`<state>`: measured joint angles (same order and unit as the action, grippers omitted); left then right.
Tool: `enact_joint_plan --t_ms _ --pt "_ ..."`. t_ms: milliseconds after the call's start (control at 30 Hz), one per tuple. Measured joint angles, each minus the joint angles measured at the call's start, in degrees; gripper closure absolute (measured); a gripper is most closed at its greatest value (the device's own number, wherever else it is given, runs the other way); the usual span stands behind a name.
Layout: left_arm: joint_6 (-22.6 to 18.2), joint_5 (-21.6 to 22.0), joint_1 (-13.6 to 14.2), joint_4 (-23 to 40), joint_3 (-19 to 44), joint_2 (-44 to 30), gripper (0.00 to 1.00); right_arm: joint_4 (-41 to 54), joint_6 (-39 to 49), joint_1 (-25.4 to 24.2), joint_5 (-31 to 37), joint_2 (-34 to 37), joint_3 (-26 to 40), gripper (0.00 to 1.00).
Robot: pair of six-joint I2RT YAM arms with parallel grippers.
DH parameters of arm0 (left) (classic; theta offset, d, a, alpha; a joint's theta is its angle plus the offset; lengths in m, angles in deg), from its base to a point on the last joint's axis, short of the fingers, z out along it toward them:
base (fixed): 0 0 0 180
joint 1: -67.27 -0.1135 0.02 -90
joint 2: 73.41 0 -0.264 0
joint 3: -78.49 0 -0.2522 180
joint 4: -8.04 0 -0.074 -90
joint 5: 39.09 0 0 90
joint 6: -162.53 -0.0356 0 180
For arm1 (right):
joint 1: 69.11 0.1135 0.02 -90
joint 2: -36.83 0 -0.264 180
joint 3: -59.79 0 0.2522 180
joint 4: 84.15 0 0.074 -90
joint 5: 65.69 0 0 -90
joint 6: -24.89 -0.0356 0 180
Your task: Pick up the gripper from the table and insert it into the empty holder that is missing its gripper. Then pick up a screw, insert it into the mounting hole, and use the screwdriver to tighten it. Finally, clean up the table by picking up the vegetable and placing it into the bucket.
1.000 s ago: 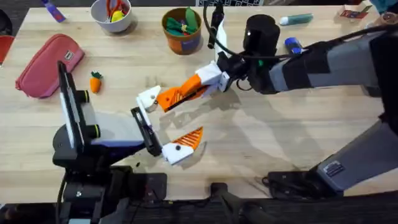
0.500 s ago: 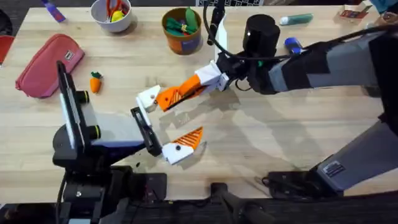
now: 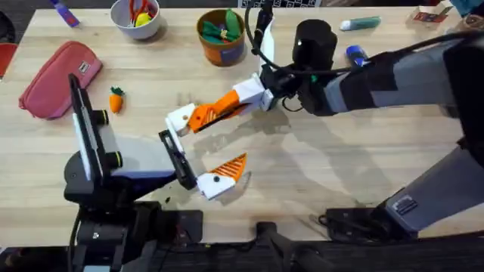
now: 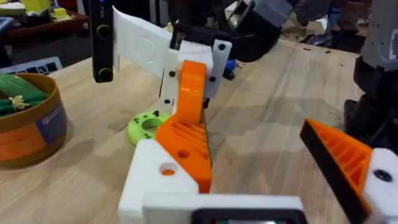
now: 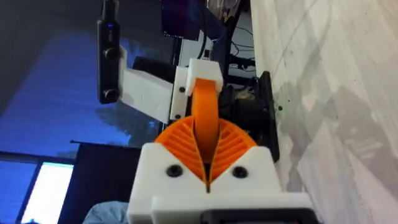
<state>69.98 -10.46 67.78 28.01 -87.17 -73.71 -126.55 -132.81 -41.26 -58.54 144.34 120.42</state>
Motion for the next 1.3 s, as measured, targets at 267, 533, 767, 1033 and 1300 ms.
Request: enact_joint_plan --t_ms 267,533,767,1033,1300 --pt "0.37 0.25 0.00 0.00 0.00 0.00 0.001 -0.02 -0.30 1.23 2.04 0.00 0.02 0.993" --pt "0.83 0.39 0.00 0.00 0.00 -0.02 0.001 -0.17 -1.99 2.61 4.19 0.00 0.15 0.993" --pt "1.08 0.57 0.00 0.00 0.00 -0.02 0.001 -0.22 -3.27 3.31 5.81 0.00 0.24 0.993" --pt "1.42 1.04 -0.02 -0.02 0.00 -0.02 0.001 -0.39 -4.15 3.98 7.15 0.00 0.31 0.993" --pt "1.49 1.41 -0.11 -0.07 0.00 -0.02 0.001 -0.42 -4.33 4.22 7.87 0.00 0.37 0.993"
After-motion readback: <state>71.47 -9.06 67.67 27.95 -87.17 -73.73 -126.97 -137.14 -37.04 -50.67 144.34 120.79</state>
